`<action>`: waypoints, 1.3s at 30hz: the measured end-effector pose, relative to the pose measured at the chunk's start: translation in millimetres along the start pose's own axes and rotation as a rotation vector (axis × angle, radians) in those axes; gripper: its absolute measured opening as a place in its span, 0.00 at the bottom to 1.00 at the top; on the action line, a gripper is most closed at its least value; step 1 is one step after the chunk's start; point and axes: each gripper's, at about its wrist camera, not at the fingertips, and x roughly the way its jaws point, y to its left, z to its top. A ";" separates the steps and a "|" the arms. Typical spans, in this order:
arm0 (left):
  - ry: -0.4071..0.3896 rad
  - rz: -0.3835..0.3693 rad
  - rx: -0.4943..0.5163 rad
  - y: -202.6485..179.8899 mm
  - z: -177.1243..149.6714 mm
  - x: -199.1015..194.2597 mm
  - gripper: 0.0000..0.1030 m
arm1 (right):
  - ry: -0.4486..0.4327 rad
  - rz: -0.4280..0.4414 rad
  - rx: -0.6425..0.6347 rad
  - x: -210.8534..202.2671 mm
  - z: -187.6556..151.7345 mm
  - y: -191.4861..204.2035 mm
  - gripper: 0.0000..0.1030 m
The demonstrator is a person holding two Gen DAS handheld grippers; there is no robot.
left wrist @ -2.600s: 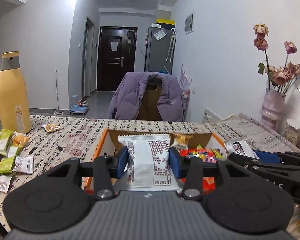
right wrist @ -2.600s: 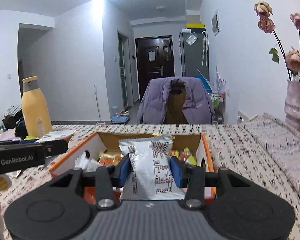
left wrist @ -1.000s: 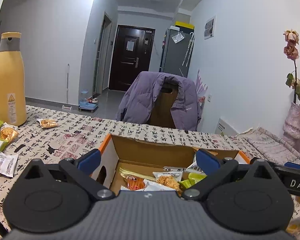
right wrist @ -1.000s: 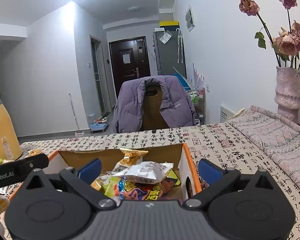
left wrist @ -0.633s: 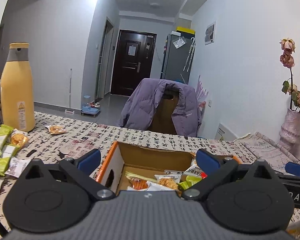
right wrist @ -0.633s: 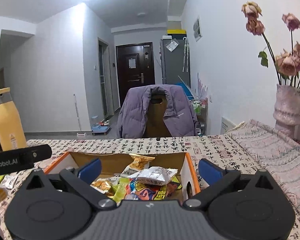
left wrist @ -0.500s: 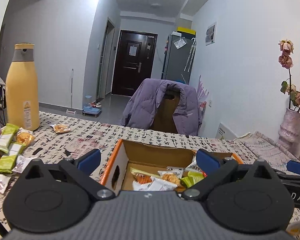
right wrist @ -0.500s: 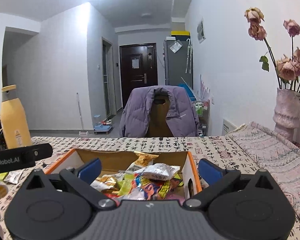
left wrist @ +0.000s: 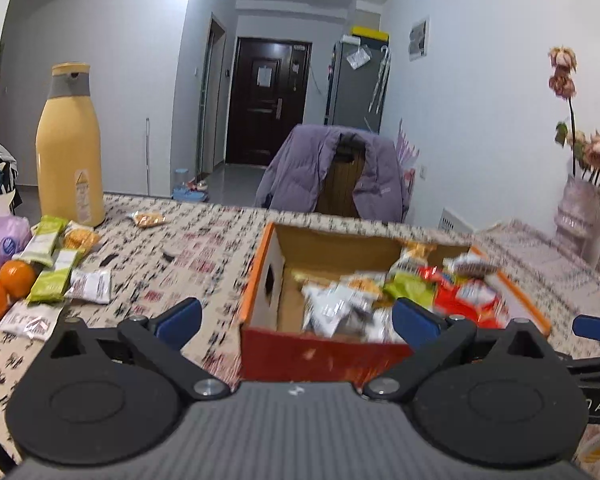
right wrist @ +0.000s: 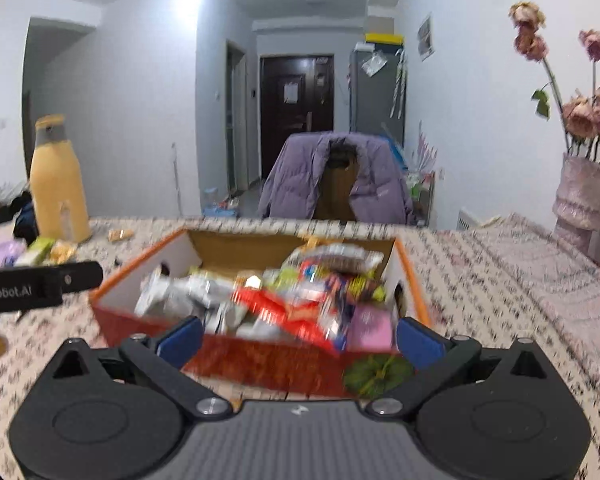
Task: Organize snacks
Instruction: 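Move both grippers back above the loose snack packets, then grasp a gold-and-white crisp packet with the right gripper while the left grasps another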
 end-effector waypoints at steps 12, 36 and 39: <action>0.172 0.006 0.070 24.3 -47.8 4.8 1.00 | 0.203 0.063 -0.067 28.4 -39.6 27.9 1.00; 0.186 -0.044 0.012 38.0 -67.9 5.6 1.00 | 0.307 0.057 -0.017 64.3 -48.4 32.2 1.00; 0.187 -0.044 0.008 38.6 -68.3 5.8 1.00 | 0.295 0.054 -0.011 62.5 -48.7 32.7 0.95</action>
